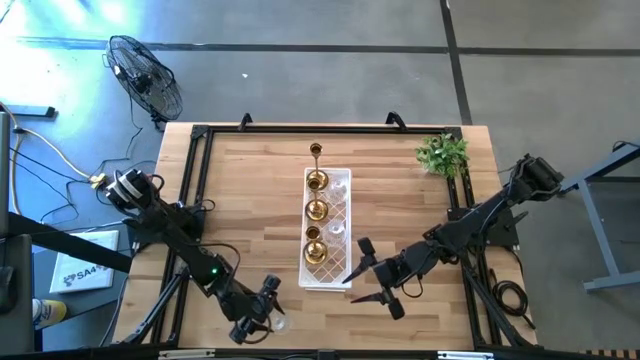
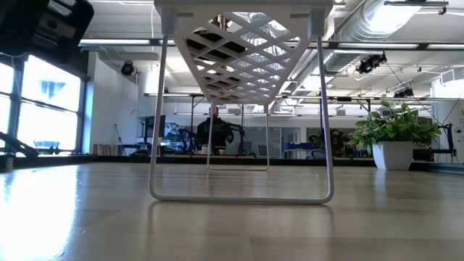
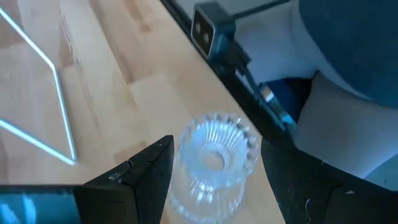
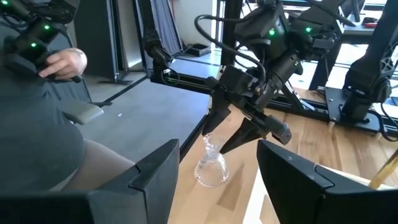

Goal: Pick & Place candle stick holders
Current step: Put the transparent candle holder on the shelf aligned with the other transparent candle holders

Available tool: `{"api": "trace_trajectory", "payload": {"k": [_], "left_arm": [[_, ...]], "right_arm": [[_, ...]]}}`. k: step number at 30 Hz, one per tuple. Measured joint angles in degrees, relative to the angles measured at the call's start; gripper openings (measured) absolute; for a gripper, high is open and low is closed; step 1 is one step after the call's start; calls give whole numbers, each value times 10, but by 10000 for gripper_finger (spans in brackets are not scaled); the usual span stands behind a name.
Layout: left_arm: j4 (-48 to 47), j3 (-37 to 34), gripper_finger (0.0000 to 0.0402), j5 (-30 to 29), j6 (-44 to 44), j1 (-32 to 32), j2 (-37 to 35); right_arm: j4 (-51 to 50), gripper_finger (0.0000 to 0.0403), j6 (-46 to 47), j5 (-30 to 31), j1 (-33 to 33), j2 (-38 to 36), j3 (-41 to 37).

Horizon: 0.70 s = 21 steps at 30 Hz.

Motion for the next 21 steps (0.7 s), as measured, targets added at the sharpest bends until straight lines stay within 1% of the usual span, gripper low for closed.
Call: {"api": "trace_trajectory", "payload": {"k": [3,12,21], "left_arm": [[20,0,238,0,0,0,0],[23,0,238,0,-11,0,0],[44,0,238,2,-16,0,59]], "right_arm": [[0,209,-2,-12,0,0,0],[-1,209,-2,-46,0,0,0],[-4,209,-1,-47,0,0,0]]}}
